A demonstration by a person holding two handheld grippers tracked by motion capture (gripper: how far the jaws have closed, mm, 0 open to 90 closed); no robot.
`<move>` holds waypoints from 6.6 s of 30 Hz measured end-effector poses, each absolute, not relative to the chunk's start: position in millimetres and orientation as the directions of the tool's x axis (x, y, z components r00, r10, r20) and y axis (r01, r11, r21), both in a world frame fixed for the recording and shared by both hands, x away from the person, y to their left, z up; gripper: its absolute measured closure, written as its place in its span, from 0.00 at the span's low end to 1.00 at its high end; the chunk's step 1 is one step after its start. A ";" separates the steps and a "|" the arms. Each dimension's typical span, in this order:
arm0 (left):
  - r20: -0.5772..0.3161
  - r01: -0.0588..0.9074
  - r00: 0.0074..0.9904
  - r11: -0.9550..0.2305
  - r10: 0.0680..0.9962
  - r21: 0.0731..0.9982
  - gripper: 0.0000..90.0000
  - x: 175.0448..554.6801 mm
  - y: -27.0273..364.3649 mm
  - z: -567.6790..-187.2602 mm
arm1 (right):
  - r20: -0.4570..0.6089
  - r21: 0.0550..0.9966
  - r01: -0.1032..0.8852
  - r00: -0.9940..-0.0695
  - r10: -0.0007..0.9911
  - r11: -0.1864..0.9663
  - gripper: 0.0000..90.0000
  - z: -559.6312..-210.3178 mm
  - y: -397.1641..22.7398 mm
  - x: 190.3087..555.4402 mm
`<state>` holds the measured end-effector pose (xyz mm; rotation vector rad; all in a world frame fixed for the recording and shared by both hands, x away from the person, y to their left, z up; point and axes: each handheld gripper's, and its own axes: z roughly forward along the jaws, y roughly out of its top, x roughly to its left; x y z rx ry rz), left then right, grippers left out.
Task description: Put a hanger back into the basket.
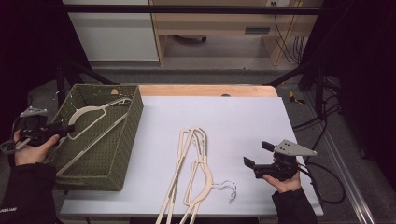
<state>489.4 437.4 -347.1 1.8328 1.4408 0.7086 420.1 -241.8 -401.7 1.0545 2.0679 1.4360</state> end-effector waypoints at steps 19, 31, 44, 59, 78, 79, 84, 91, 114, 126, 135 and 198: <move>-0.039 0.315 0.533 -0.156 0.845 0.936 0.09 411.0 305.4 -322.3 | 0.096 0.920 0.335 -0.692 0.716 0.201 0.15 -401.6 -231.5 415.6; -0.008 0.291 0.650 -0.239 0.760 0.927 0.07 390.2 230.2 -355.9 | 0.102 0.906 0.347 -0.736 0.669 0.243 0.16 -415.0 -215.6 409.1; -0.049 0.324 0.727 -0.280 0.685 0.904 0.07 387.0 205.5 -395.2 | 0.119 0.887 0.375 -0.749 0.652 0.269 0.17 -428.1 -200.3 406.2; -0.062 0.380 0.744 -0.346 0.665 0.858 0.07 393.1 196.5 -425.0 | 0.094 0.837 0.392 -0.791 0.605 0.382 0.38 -445.7 -171.7 401.7; -0.077 0.393 0.759 -0.361 0.647 0.846 0.08 391.8 188.7 -430.4 | 0.086 0.735 0.390 -0.865 0.494 0.555 0.89 -478.9 -150.7 402.2; -0.077 0.393 0.759 -0.361 0.647 0.846 0.08 391.8 188.7 -430.4 | 0.084 0.735 0.386 -0.868 0.489 0.558 0.91 -479.2 -150.7 402.4; -0.083 0.394 0.766 -0.364 0.638 0.844 0.08 391.1 185.3 -429.9 | 0.070 0.725 0.365 -0.883 0.465 0.584 0.96 -482.0 -149.8 403.7; -0.081 0.388 0.782 -0.382 0.618 0.839 0.09 389.9 175.7 -428.9 | 0.067 0.725 0.325 -0.911 0.407 0.607 0.99 -481.7 -150.9 407.2; -0.038 0.365 0.881 -0.625 0.472 0.690 0.32 388.2 71.4 -434.8 | 0.070 0.739 0.328 -0.906 0.417 0.589 0.99 -435.0 -148.8 401.6; -0.093 0.431 0.874 -0.673 0.477 0.601 0.76 397.0 57.0 -449.7 | 0.057 0.734 0.318 -0.910 0.411 0.601 0.99 -432.6 -146.5 400.6; -0.056 0.422 0.868 -0.675 0.493 0.605 0.79 392.2 59.6 -443.2 | 0.064 0.780 0.307 -0.907 0.417 0.546 0.89 -423.5 -153.0 400.0; 0.048 0.316 0.757 -0.429 0.652 0.846 0.95 419.0 232.7 -234.0 | 0.129 0.922 0.363 -0.621 0.773 0.138 0.12 -407.3 -245.9 405.6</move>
